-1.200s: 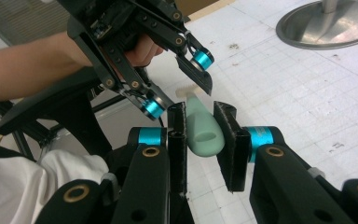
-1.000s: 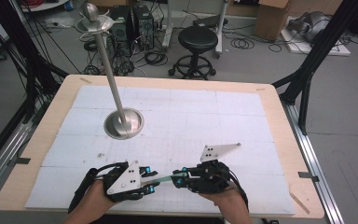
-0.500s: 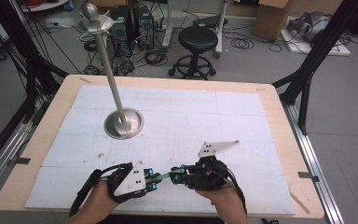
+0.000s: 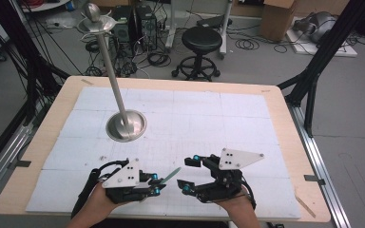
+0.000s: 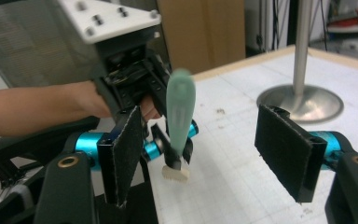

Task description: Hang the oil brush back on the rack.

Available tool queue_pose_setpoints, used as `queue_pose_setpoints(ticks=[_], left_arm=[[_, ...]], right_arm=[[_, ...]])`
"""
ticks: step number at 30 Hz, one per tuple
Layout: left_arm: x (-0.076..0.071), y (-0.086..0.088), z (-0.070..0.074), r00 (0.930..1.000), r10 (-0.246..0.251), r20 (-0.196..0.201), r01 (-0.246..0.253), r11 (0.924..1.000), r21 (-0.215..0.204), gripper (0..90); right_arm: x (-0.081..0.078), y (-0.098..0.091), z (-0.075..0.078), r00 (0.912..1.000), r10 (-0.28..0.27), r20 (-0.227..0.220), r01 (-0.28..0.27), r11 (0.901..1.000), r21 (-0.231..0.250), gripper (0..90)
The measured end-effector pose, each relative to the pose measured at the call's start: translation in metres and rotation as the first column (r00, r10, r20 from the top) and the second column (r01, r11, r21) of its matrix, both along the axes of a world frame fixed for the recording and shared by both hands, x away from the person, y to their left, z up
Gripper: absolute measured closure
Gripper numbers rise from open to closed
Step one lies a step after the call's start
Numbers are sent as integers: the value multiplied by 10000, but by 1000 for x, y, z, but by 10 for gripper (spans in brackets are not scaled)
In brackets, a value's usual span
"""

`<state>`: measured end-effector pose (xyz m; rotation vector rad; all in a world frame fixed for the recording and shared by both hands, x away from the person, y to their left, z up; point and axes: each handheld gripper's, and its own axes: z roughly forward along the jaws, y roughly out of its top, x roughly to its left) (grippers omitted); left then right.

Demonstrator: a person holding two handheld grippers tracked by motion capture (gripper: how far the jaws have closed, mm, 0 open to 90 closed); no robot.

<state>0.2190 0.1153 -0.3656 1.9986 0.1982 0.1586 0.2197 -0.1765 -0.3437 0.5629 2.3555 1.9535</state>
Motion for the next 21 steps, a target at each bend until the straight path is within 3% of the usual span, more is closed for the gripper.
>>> queue_pose_setpoints(ticks=[3,7,10,14,21], left_arm=[[5,3,1,9987,-215,-472,176,9965,-817,820],[10,8,2,9956,-531,-767,409,9873,-1534,821],[10,10,3,9934,-749,-867,587,9826,-1763,821],[9,11,3,9891,-1133,-941,928,9755,-1993,821],[6,11,3,9827,-1576,-972,1363,9709,-1967,821]], right_arm=[[-2,-4,-2,9993,222,312,-232,9992,322,323],[-2,-5,-2,9960,535,712,-573,9970,518,361],[0,-2,-1,9922,691,1034,-771,9942,755,403],[3,5,1,9875,1079,1148,-1179,9895,835,451],[6,19,5,9733,1873,1327,-2006,9750,951,530]])
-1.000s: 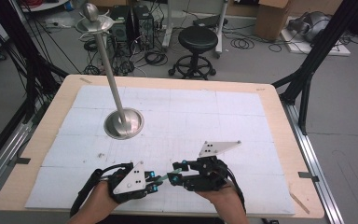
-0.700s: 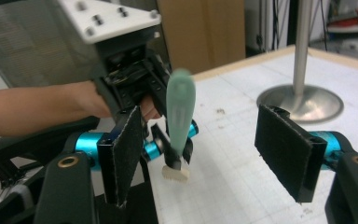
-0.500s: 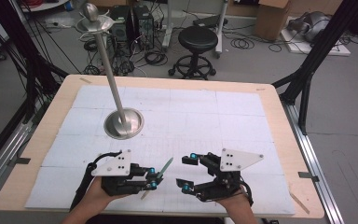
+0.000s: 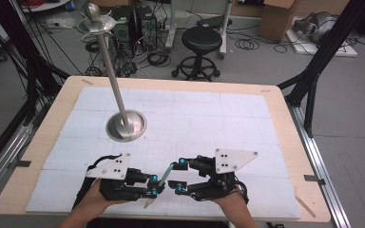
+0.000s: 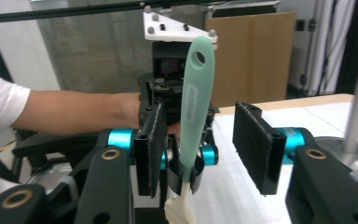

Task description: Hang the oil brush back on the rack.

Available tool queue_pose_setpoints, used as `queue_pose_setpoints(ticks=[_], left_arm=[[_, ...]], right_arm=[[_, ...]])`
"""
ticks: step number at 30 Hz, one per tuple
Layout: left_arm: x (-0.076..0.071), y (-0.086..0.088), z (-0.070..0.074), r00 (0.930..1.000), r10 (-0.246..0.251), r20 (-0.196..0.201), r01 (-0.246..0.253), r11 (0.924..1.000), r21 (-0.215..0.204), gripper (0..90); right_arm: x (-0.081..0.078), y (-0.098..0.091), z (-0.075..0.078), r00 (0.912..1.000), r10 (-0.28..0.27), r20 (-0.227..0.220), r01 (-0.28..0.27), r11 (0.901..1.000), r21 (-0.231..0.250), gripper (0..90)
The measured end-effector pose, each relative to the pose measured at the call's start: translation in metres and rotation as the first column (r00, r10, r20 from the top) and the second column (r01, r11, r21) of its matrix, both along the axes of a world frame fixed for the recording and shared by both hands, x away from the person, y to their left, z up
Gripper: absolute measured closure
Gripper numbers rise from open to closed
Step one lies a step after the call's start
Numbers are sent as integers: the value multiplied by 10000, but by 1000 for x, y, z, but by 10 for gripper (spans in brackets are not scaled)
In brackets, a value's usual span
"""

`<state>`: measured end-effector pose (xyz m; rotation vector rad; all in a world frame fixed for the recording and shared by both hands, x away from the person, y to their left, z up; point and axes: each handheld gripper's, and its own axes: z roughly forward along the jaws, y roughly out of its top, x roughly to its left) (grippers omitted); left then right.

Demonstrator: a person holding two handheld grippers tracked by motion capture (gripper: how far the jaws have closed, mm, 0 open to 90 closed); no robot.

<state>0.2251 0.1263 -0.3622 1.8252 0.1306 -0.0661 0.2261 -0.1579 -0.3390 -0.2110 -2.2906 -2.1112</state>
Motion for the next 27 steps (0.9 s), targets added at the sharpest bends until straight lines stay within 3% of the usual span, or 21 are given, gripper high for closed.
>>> queue_pose_setpoints(ticks=[4,15,25,27], left_arm=[[-1,-1,0,9996,-258,-60,258,9997,-28,821],[0,-4,-2,9992,-355,-193,354,9994,-18,819],[0,-3,-2,9984,-494,-262,491,9987,-137,810],[0,-3,-2,9986,-426,-322,420,9990,-167,750]], right_arm=[[1,5,4,9995,310,95,-309,9995,-76,555],[0,4,7,9971,667,377,-668,9978,20,698],[0,5,7,9957,911,158,-915,9955,251,811],[0,6,7,9948,1016,83,-1017,9945,258,819]])
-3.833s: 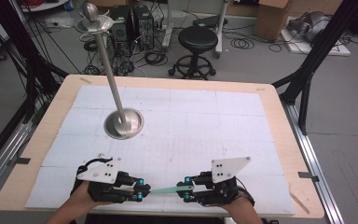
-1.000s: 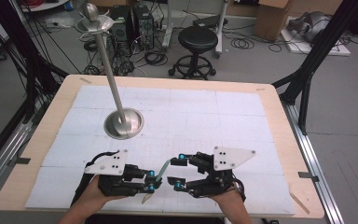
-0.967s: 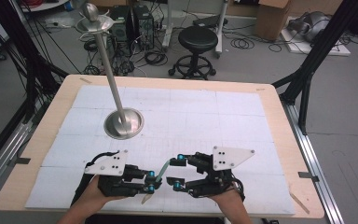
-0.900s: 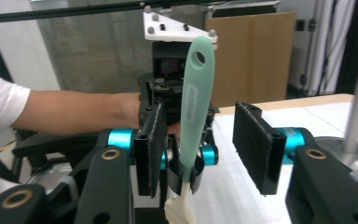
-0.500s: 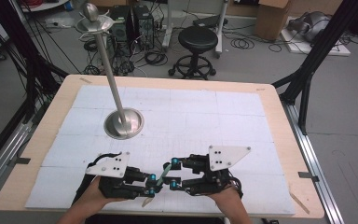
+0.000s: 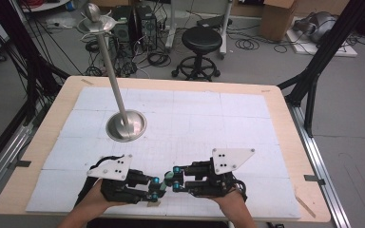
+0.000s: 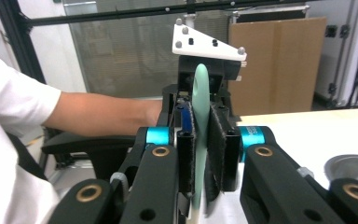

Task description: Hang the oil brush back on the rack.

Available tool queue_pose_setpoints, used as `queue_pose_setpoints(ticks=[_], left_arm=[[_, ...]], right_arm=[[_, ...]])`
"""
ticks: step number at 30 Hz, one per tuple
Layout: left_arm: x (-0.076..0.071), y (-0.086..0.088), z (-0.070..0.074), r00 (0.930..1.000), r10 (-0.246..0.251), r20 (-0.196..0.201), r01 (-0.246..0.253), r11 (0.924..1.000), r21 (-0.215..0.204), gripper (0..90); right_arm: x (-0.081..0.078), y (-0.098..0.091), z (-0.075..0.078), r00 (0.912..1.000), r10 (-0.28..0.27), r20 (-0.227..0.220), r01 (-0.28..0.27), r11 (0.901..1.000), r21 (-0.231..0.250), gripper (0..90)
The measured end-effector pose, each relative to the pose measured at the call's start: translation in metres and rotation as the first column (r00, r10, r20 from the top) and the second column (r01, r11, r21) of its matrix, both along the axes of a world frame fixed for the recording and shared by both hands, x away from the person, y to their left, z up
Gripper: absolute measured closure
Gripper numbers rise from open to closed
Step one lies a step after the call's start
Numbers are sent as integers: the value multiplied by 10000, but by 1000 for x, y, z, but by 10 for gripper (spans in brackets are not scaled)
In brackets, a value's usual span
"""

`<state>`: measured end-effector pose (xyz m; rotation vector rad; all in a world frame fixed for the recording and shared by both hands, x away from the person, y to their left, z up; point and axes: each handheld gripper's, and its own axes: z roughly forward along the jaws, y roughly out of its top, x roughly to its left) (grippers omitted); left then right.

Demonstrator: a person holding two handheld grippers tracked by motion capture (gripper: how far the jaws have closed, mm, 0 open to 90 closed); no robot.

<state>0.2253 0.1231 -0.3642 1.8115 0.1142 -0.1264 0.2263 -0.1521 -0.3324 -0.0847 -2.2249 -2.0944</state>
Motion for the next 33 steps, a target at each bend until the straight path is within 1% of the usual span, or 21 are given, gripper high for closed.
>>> queue_pose_setpoints(ticks=[1,3,5,7,10,11,12,15,16,18,20,25,28,31,32,33], left_arm=[[0,0,0,10000,69,-62,-69,10000,51,694],[-1,0,0,9996,267,91,-267,9996,65,649],[-1,1,0,9984,534,191,-535,9986,39,604],[-1,1,0,9965,759,342,-760,9971,36,596],[-2,1,1,9948,943,397,-942,9955,-41,585],[-2,0,1,9938,1019,446,-1017,9948,-68,584],[-2,0,1,9928,1103,477,-1100,9939,-89,584],[-1,-2,1,9899,1316,530,-1317,9913,-16,585],[-1,-3,0,9891,1365,557,-1370,9906,53,589],[0,-5,0,9892,1378,496,-1383,9904,61,604],[1,-6,0,9903,1336,395,-1335,9910,-48,666],[1,-7,0,9919,1232,305,-1232,9924,-31,759],[2,-8,0,9912,1291,308,-1291,9916,-2,820],[3,-8,-1,9895,1423,255,-1426,9897,120,833],[3,-8,-1,9888,1462,287,-1468,9890,203,836],[4,-8,-1,9881,1510,294,-1519,9880,290,837]], right_arm=[[0,0,0,9999,47,-106,-47,10000,2,821],[0,1,-1,9998,-115,-185,115,9999,-3,822],[0,0,-1,9987,-279,-415,283,9996,87,823],[1,-2,0,9955,-563,-768,585,9979,270,823],[2,-4,1,9882,-1188,-969,1207,9926,142,823],[2,-4,1,9869,-1266,-998,1284,9917,117,823],[3,-4,1,9820,-1490,-1160,1509,9885,72,823],[3,-5,2,9758,-1749,-1314,1773,9841,69,823],[3,-5,2,9733,-1832,-1380,1854,9827,28,823],[5,-4,2,9696,-1951,-1477,1971,9804,-14,822],[5,-4,2,9680,-1980,-1542,1990,9800,-95,822],[5,-4,2,9679,-1961,-1570,1977,9802,-54,822],[5,-3,1,9689,-1871,-1618,1890,9820,-35,821],[5,-3,1,9699,-1871,-1557,1888,9820,-39,809],[5,-3,1,9708,-1823,-1559,1840,9829,-37,750],[5,-3,1,9685,-1882,-1632,1905,9817,-15,650]])
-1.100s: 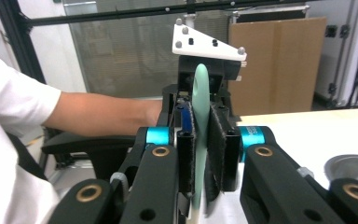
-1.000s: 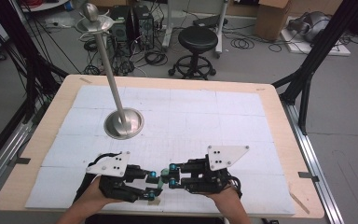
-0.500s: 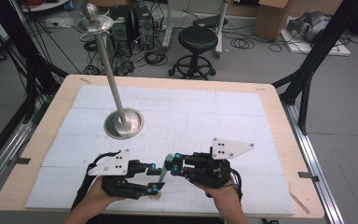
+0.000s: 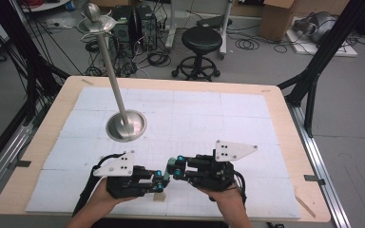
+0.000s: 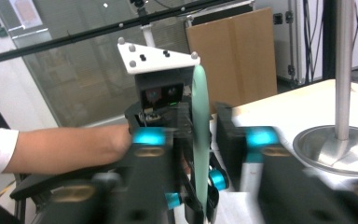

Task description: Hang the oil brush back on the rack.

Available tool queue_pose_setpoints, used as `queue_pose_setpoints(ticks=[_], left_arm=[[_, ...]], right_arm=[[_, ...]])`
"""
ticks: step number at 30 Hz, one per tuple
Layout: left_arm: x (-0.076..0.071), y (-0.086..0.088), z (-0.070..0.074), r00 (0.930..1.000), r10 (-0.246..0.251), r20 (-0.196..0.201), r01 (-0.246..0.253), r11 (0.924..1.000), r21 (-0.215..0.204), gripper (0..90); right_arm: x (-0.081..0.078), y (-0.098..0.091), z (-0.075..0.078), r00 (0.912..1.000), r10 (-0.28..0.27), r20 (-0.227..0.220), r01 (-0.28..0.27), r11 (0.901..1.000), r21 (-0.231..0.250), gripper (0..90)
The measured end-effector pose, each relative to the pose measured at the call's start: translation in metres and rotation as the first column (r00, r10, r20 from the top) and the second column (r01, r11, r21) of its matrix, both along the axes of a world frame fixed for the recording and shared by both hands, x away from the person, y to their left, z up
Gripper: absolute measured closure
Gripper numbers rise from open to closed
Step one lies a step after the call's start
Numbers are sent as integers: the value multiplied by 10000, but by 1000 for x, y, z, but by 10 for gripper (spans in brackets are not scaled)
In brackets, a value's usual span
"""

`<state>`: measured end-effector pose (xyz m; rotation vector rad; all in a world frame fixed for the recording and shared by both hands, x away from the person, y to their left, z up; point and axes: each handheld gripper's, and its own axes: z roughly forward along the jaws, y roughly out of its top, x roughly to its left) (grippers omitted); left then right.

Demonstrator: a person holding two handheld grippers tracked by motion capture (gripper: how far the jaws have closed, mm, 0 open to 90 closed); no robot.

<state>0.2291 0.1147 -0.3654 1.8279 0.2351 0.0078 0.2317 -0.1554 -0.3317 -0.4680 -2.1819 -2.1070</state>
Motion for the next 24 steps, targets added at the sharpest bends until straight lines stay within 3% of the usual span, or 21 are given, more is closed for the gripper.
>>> queue_pose_setpoints(ticks=[1,3,7,10,13,15,20,24], left_arm=[[0,0,0,10000,51,-8,-51,10000,35,837],[1,0,0,9999,143,-21,-142,9999,44,837],[4,3,1,9988,490,-43,-490,9988,27,837],[12,9,4,9939,1090,-139,-1093,9939,-176,838],[20,17,11,9837,1774,-286,-1785,9831,-416,838],[26,23,16,9748,2198,-392,-2215,9741,-462,838],[39,39,37,9560,2916,-311,-2930,9537,-673,838],[50,49,59,9347,3551,-173,-3553,9311,-820,838]], right_arm=[[1,0,0,9998,-171,-69,172,9999,20,557],[0,-2,-1,9981,-615,18,615,9980,-122,459],[-2,-14,-4,9922,-1239,112,1240,9922,-92,367],[-5,-24,-7,9837,-1784,220,1787,9838,-148,302],[-10,-36,-12,9663,-2542,407,2557,9662,-344,237],[-14,-44,-14,9467,-3163,602,3204,9440,-788,191],[-23,-60,-20,9106,-3996,1051,4115,9002,-1427,168],[-26,-69,-26,8975,-4247,1189,4402,8788,-1843,168]])
